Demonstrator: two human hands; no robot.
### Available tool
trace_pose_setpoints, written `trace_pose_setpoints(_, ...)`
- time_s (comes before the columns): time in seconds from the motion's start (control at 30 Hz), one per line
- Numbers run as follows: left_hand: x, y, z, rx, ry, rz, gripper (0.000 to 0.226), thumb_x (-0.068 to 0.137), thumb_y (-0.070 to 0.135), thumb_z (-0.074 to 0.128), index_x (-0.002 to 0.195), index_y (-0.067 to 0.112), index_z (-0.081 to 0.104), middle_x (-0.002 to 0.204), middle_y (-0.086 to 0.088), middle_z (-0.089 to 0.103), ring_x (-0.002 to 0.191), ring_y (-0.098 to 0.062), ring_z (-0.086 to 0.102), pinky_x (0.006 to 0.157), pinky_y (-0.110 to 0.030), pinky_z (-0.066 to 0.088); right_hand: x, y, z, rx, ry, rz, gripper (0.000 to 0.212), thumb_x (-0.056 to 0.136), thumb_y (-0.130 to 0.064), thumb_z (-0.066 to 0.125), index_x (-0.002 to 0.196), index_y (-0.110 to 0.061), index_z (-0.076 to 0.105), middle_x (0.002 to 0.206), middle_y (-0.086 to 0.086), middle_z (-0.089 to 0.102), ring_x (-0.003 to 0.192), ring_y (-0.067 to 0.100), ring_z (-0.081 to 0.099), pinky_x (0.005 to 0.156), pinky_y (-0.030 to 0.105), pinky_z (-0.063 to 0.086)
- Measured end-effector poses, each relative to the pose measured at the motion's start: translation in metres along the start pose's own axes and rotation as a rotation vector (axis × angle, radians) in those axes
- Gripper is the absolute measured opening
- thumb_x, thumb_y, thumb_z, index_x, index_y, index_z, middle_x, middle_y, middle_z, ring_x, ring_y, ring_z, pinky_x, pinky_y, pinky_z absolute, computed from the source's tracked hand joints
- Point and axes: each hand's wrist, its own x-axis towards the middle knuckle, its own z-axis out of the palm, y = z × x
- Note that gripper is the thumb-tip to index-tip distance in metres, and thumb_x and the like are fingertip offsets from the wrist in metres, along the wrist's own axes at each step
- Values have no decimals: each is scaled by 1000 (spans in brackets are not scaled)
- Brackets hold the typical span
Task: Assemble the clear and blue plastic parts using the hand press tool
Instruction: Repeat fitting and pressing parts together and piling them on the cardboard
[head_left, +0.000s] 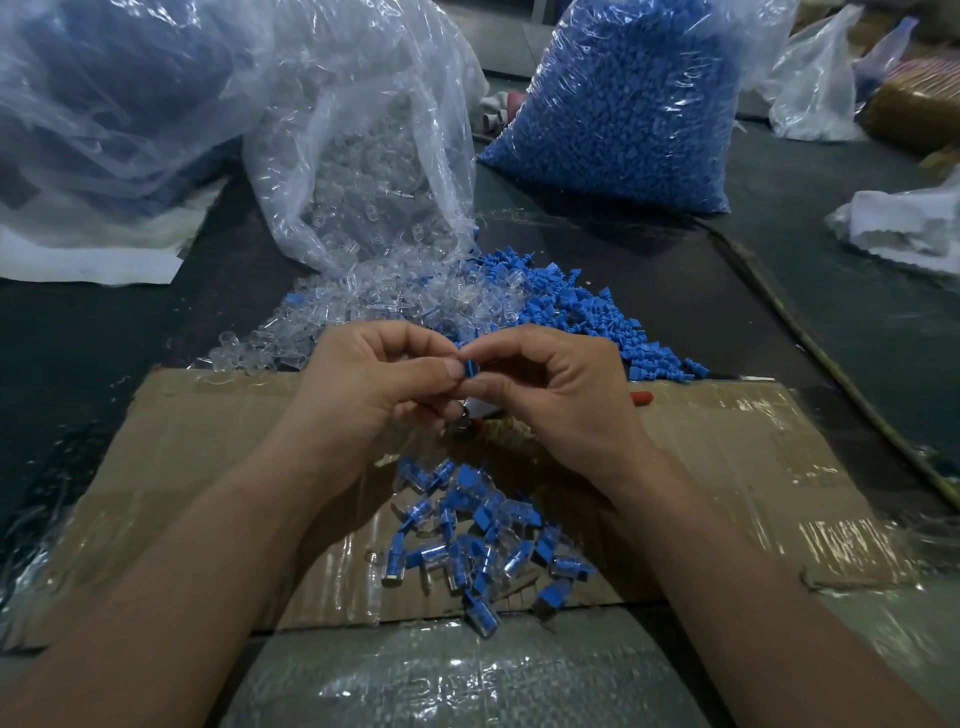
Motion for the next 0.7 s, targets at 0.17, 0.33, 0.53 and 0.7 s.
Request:
trace_pose_setpoints(0.17,1,0,-1,-50,-24,-16,9,56,8,63,64,7,66,55,-12,65,44,-16,61,41,-18,49,-1,-2,-1,-15,22,-39,28,73,-10,70,98,-17,63,82,-16,61,76,-2,61,69,12,50)
trace_pose_setpoints(0.33,2,-2,-2,-51,-29,-9,11,57,8,63,67,5,65,56,-13,65,45,-16,62,42,-18,50,-1,-2,-1,-44,49,-65,29,72,-10,70,99,-15,63,83,-13,62,76,-4,61,70,11,50)
trace_pose_setpoints(0.53,2,-4,-3,-65,-31,-23,15,56,8,66,71,3,64,59,-13,67,48,-17,63,44,-18,50,-1,-2,-3,-71,28,-60,29,74,-9,69,101,-15,62,85,-9,63,80,-1,63,72,12,51)
trace_pose_setpoints(0.7,2,-4,-1,-70,-16,-39,14,55,6,68,69,4,64,57,-13,66,46,-16,62,43,-19,51,-1,-1,-2,-104,23,-73,26,73,-5,70,98,-2,68,87,-3,64,84,9,64,76,18,53)
